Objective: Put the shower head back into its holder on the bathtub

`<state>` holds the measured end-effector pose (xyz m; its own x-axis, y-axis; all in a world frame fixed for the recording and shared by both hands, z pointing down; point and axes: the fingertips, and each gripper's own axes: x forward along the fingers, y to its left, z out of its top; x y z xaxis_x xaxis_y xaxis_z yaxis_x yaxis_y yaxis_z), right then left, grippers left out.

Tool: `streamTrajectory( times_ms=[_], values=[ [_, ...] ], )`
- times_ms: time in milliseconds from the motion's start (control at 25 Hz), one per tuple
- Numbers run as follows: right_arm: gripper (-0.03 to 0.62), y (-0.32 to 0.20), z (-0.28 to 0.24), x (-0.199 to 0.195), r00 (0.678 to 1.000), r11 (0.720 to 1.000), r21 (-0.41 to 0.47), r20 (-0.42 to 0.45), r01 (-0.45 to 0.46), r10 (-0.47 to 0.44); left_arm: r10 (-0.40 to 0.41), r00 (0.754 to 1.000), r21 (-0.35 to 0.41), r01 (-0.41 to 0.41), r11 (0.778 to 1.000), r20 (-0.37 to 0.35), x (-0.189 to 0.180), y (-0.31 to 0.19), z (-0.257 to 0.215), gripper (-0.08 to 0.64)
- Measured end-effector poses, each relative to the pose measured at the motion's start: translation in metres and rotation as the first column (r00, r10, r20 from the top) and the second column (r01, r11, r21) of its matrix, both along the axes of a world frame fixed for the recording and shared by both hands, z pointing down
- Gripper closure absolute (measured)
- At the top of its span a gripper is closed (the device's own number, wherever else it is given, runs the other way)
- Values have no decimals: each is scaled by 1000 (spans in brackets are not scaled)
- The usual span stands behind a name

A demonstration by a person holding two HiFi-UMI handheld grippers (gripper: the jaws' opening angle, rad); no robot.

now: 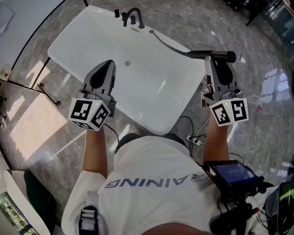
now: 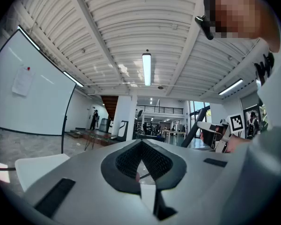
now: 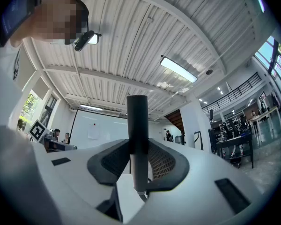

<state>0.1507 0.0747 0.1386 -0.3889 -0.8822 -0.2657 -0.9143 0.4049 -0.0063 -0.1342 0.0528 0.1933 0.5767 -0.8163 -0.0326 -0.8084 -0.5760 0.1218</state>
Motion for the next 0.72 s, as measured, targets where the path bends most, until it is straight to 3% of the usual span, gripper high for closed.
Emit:
streamTrajectory(
  times_ms=[720],
  values=[
    [469,9,4,-1,1000,1000,-6,-11,5,-5,1,1000,-2,-1,1000,-3,1,9,3,546]
  ],
)
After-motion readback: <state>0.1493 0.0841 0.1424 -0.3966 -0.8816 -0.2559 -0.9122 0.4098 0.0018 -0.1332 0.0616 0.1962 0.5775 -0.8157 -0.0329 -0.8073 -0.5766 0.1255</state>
